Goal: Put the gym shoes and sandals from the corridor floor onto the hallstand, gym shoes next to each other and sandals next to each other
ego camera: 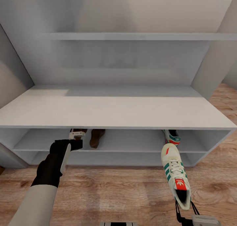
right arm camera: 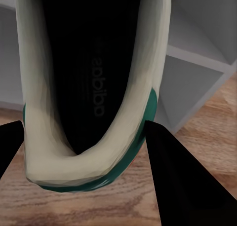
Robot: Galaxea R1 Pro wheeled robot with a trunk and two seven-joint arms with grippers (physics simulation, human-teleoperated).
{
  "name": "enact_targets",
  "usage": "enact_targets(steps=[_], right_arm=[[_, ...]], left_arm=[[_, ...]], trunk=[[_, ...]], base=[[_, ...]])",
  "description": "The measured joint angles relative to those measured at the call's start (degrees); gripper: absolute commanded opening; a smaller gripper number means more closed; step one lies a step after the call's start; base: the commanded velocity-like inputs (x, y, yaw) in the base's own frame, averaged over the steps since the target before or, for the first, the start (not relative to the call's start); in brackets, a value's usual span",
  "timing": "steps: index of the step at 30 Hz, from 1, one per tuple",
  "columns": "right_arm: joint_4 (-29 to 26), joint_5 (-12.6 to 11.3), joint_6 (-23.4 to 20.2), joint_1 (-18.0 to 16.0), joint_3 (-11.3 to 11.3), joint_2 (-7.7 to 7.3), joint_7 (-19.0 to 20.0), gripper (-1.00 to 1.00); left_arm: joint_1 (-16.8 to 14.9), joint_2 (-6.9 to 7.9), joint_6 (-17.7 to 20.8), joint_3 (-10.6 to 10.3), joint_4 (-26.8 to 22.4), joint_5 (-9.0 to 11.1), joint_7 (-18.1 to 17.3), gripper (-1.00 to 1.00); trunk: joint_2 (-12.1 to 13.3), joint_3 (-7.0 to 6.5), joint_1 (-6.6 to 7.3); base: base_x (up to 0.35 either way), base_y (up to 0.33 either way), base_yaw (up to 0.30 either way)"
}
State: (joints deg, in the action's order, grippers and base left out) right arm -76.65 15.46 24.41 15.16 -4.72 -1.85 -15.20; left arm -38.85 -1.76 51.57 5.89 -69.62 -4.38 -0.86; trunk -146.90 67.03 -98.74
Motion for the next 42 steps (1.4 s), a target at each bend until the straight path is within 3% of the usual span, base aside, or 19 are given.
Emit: enact_targets(steps=[41, 42], right_arm=[[0.01, 0.0, -0.03, -0.04, -0.12, 0.09, -0.04, -1.0], [0.01, 0.01, -0.03, -0.04, -0.12, 0.09, -0.04, -1.0]], left_arm=[[0.0, -0.08, -0.15, -0.02, 0.01, -0.06, 0.09, -1.0], [0.0, -0.08, -0.15, -0.02, 0.03, -0.06, 0.09, 1.0]], trunk=[[0.0, 0.0, 0.0], [0.0, 0.0, 0.0]], base=[[0.03, -0.014, 0.0], [0.0, 0.0, 0.0]])
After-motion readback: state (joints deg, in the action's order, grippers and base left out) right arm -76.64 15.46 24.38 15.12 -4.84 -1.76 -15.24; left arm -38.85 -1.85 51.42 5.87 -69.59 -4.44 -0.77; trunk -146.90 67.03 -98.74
